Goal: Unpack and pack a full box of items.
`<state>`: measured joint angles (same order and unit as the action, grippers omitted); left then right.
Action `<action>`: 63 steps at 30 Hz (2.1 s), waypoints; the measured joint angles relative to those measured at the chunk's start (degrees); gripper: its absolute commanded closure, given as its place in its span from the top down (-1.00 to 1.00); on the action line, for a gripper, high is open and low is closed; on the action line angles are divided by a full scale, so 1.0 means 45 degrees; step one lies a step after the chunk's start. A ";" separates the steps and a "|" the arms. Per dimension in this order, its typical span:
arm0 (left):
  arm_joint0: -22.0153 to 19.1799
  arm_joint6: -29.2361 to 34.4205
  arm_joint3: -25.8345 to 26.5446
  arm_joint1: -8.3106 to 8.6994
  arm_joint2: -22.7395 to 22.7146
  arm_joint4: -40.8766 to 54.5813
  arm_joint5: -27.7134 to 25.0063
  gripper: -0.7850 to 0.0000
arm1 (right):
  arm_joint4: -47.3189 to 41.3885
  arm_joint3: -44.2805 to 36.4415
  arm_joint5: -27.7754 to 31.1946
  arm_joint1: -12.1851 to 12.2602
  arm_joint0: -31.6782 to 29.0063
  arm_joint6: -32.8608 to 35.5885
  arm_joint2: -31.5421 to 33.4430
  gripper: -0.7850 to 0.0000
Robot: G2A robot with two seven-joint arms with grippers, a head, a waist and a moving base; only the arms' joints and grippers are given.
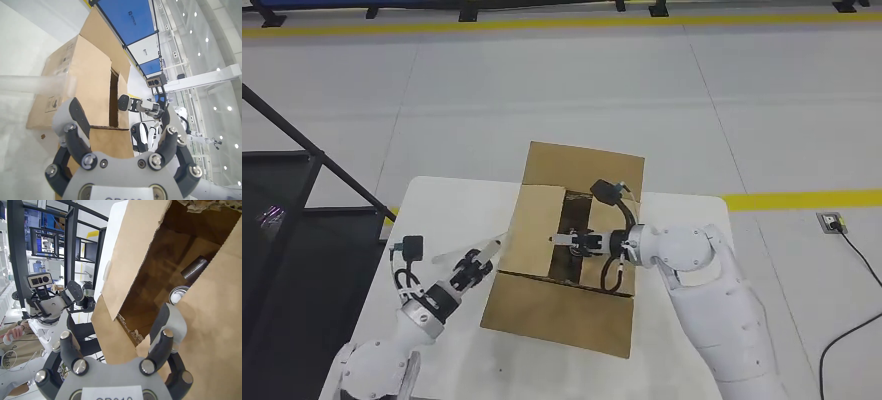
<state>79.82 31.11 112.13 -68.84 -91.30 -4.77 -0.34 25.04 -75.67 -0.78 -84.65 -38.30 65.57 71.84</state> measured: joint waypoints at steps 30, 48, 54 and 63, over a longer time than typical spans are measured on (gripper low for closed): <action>0.1583 0.5766 -0.2061 0.0521 -0.0726 0.4218 -0.2186 1.00 | -0.0912 0.0354 0.0228 0.0471 0.0265 -0.0324 -0.0193 1.00; 0.0474 0.4712 -0.0425 0.0625 0.0013 0.4396 -0.2201 1.00 | -0.1311 -0.3321 0.0354 0.1027 -0.1629 -0.0233 0.1827 1.00; -0.0531 0.3557 -0.0785 0.0572 0.0720 0.4014 -0.1991 1.00 | -0.1991 -0.3033 0.0515 0.1085 -0.2262 -0.1927 0.2267 1.00; -0.1750 0.1917 -0.1589 0.0474 0.1781 0.2966 -0.1722 1.00 | -0.1899 -0.0516 0.0181 0.0932 -0.1172 -0.6164 0.1877 1.00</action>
<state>71.95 39.73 104.98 -66.71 -83.28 8.58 -8.09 16.49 -77.99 0.03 -80.46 -43.58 37.83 80.29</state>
